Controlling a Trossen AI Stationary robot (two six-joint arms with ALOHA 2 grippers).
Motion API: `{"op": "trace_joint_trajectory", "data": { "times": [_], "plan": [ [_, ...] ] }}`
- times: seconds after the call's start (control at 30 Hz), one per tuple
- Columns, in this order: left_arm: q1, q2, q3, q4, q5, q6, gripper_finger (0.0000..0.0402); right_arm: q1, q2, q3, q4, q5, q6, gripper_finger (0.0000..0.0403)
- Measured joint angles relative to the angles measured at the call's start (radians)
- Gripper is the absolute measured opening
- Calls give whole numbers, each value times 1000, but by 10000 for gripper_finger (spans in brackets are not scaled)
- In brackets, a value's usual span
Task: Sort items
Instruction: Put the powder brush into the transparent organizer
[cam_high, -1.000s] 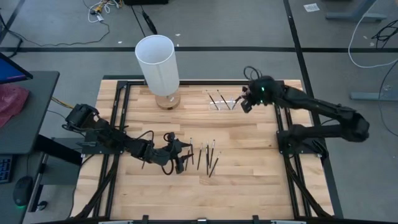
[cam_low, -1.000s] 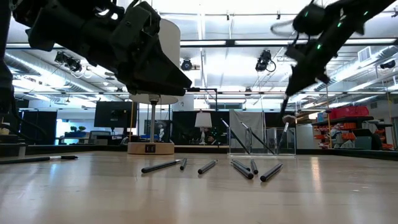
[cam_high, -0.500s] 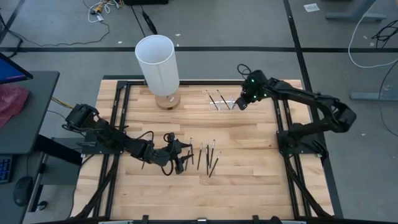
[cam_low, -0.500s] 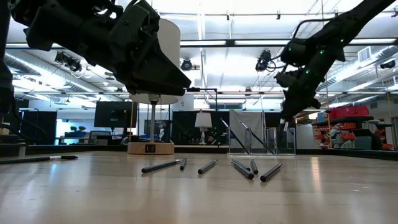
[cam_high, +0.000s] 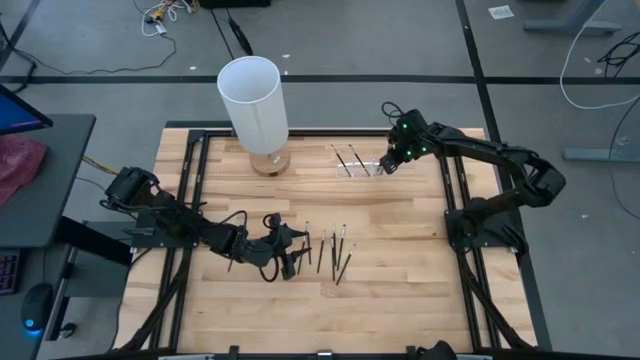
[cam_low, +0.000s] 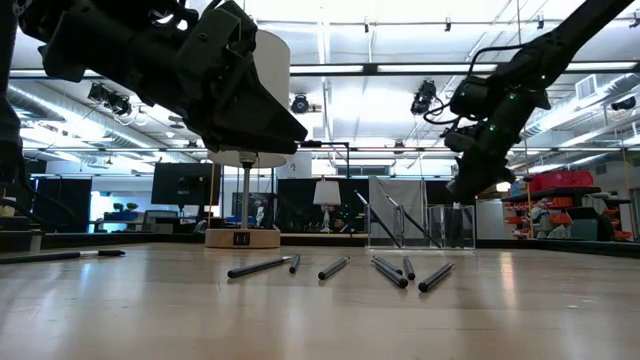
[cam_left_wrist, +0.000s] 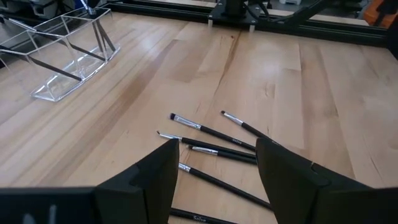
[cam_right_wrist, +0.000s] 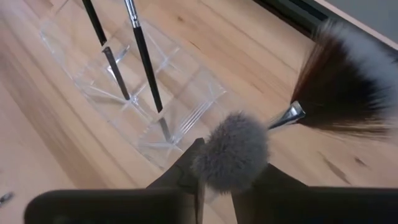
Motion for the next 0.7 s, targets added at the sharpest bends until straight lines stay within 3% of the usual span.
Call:
{"op": "trace_joint_trajectory", "data": {
  "times": [0.4,0.53,0.7],
  "plan": [
    [0,0,0,0,0,0,218,0,-23,-2,19,10,0,157],
    [0,0,0,0,0,0,218,0,-68,-2,23,15,12,172],
    [0,0,0,0,0,0,218,-1,-126,-2,24,97,25,171]
  ]
}}
